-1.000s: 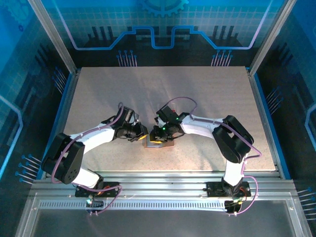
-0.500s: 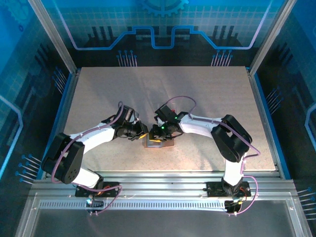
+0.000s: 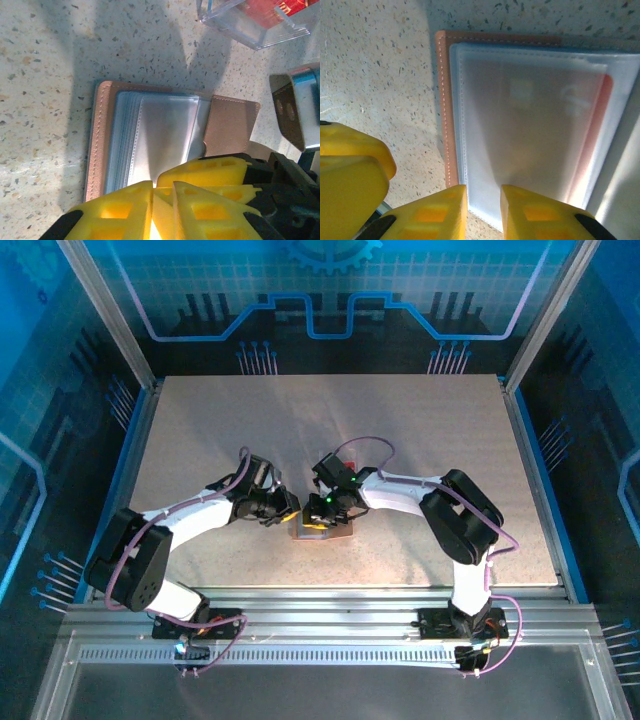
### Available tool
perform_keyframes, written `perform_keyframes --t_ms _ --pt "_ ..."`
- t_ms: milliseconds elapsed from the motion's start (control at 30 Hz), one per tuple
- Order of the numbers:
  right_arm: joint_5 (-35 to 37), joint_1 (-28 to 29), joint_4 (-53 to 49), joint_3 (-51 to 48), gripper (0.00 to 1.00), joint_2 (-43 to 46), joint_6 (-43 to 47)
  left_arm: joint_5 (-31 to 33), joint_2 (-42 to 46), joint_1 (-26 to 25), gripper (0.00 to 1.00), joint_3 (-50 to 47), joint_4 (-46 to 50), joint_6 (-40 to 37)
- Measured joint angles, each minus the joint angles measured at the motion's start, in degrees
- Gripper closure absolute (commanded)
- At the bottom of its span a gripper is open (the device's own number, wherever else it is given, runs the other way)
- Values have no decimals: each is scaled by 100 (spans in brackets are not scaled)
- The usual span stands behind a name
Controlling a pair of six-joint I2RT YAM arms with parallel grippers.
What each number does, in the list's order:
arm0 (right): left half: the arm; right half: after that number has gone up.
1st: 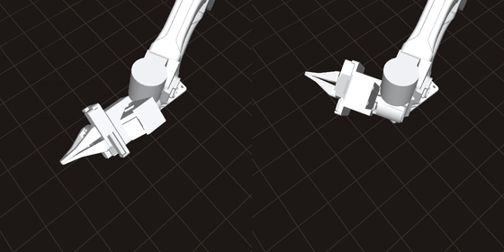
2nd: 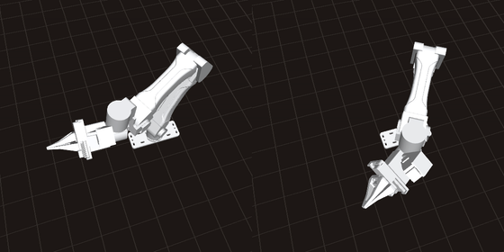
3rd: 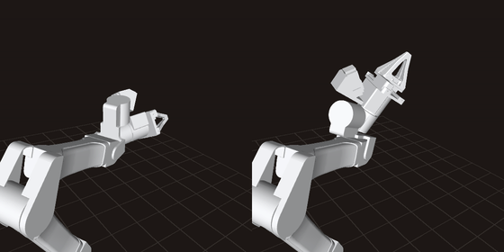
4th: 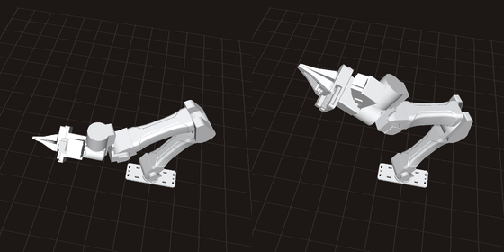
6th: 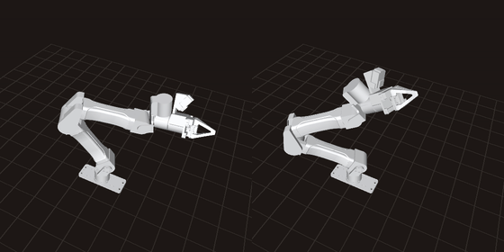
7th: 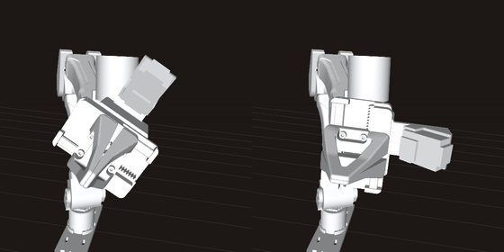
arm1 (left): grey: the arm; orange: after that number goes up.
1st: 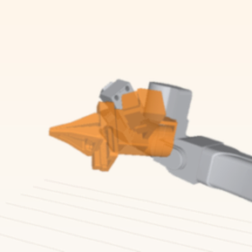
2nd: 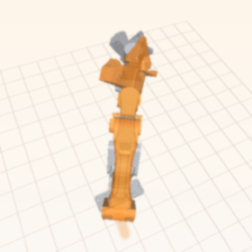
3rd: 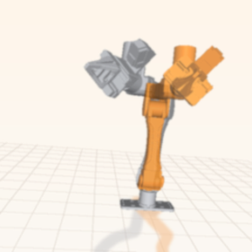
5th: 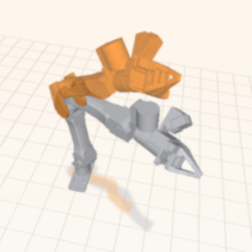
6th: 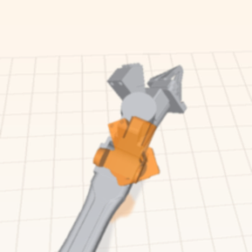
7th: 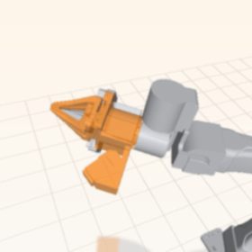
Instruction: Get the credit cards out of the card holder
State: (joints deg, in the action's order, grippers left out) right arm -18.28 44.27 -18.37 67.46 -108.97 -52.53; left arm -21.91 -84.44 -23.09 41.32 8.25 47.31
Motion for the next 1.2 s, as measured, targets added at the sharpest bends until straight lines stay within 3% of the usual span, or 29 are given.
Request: perform_keyframes --t_ms 433,733,1200 --pt "9 -243 48 -396 76 243 -2 -2 -319 -192 83 0 -55 87" --pt "-66 -289 435 -706 76 365 -151 -157 -651 -273 88 0 -505 398" --pt "-269 -501 1073 -1335 75 704 -426 -214 -863 -302 86 -4 -693 634"
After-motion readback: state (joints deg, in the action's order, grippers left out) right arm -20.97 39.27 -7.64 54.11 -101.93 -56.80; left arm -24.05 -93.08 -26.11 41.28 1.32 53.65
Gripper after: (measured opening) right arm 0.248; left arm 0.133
